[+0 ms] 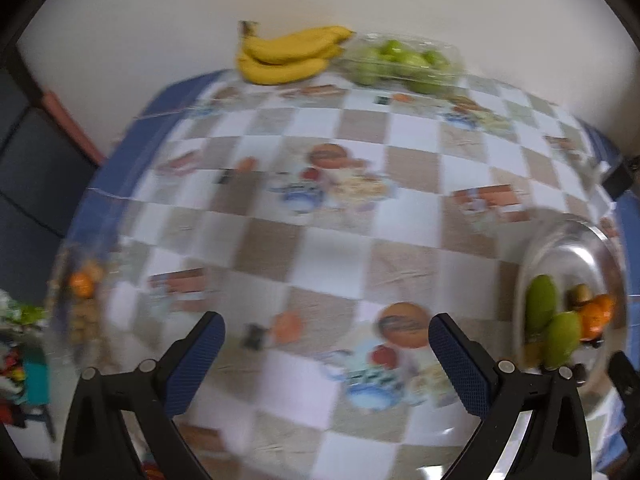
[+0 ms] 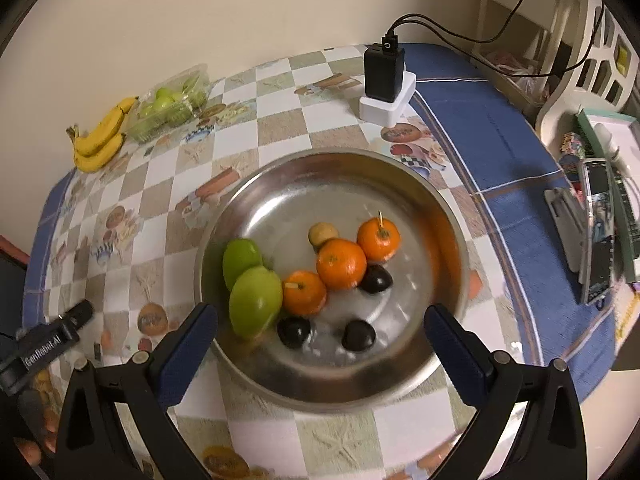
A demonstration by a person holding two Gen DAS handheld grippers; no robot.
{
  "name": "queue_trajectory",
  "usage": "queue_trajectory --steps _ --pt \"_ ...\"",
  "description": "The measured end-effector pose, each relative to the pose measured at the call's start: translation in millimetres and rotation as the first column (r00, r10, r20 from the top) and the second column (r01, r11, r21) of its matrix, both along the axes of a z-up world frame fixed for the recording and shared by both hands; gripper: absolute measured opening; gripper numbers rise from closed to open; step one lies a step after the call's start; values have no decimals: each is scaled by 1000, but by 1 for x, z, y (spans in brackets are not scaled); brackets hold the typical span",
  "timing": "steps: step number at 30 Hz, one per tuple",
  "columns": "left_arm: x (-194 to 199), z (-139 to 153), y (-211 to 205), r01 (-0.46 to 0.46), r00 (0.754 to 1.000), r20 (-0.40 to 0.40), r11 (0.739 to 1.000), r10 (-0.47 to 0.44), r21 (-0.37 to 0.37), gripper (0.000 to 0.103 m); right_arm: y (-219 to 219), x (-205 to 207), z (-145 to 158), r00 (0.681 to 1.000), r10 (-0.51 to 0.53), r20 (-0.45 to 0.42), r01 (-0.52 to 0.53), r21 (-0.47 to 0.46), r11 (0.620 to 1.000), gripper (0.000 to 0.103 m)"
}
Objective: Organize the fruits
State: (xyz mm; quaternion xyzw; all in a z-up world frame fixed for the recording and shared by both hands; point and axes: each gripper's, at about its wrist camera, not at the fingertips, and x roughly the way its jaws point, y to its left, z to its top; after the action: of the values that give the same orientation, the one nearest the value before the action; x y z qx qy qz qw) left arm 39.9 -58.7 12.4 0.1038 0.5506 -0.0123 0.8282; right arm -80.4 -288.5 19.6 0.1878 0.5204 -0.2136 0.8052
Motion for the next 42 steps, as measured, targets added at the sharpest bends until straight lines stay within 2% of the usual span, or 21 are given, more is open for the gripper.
queue_trajectory --steps 2,6,13,18,22,35,42 --pt "-5 0 7 -4 1000 -9 1000 4 27 103 5 -5 3 1000 6 -6 -7 -3 1000 103" --pt "-17 -5 22 6 998 -57 1000 -5 23 103 19 -16 7 1000 22 -14 -22 -12 1000 103" --pt "-39 -11 37 22 995 -93 1000 -20 11 103 42 -32 8 997 64 -37 -66 -46 997 103" --pt "-53 -12 44 36 996 -79 999 -35 18 103 50 -43 9 996 79 -33 -81 -62 995 103" --pt "-56 -8 48 32 997 -75 999 -33 -13 103 52 -50 10 996 80 -26 -82 -72 994 103" --pt "-66 3 45 60 998 -25 997 -61 -38 103 45 -64 12 998 50 30 -48 -63 997 103" --pt "-69 6 36 94 996 -1 996 -94 5 103 46 -65 13 998 57 41 -54 -63 997 103"
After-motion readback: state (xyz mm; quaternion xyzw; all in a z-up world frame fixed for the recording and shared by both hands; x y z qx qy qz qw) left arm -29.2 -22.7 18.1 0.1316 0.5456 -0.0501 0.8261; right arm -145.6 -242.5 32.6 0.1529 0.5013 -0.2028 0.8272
